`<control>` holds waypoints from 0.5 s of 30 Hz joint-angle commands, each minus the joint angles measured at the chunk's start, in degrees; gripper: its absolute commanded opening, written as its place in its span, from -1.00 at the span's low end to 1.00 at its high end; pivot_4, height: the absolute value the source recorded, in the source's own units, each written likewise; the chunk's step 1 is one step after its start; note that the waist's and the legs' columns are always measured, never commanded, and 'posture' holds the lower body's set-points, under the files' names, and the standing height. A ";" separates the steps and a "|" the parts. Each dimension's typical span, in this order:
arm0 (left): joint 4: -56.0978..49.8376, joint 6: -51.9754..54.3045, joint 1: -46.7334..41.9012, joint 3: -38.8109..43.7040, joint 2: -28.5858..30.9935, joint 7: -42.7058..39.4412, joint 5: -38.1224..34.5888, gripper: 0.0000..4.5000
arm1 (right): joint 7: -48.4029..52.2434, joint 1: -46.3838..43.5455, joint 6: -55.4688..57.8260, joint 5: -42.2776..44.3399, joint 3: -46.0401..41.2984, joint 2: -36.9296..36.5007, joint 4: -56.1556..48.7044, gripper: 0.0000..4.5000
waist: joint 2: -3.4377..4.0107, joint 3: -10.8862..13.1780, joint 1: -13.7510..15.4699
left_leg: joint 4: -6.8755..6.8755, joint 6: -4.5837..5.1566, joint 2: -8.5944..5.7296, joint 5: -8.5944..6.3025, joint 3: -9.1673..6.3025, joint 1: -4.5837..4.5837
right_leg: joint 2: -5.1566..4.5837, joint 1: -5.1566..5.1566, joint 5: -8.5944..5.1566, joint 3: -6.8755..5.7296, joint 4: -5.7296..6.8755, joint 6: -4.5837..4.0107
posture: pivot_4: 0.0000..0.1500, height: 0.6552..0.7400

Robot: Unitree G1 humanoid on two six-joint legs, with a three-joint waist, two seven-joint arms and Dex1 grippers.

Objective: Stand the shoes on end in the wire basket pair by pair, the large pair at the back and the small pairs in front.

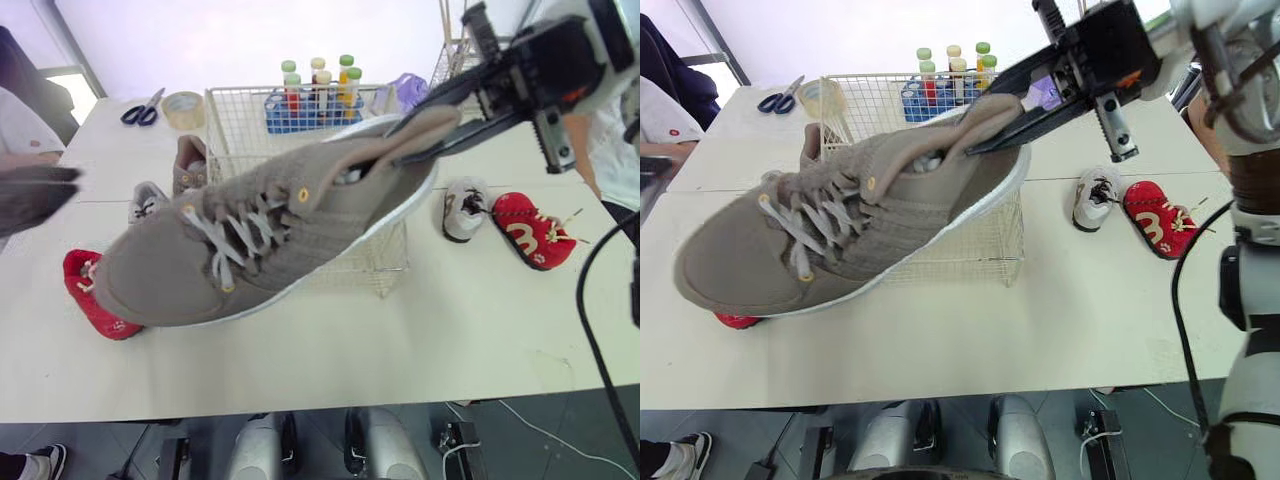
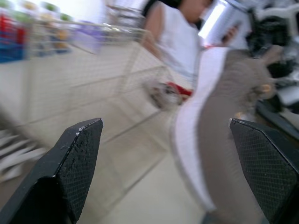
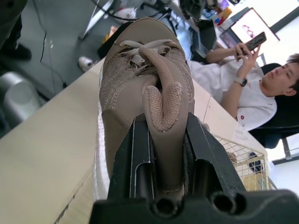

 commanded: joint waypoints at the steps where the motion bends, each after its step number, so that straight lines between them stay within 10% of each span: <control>1: 0.26 1.19 -6.29 -8.71 1.05 -2.49 -2.56 1.00 | 0.16 -3.00 -3.25 3.45 1.06 -2.42 -0.78 -0.90 | 0.01 0.01 -0.37 | -0.03 0.00 0.01 0.00 0.02 0.00 | 0.00 -0.03 0.00 0.00 0.01 0.00 | 1.00 1.00; 15: -4.40 1.55 -32.52 -40.14 -7.89 -21.87 19.49 1.00 | 0.16 -5.18 -3.92 4.79 2.86 -4.60 -3.64 -0.90 | -0.09 0.08 -0.99 | 0.22 0.17 0.08 0.15 0.08 -0.19 | 0.18 -0.13 0.02 -0.04 0.18 0.07 | 1.00 1.00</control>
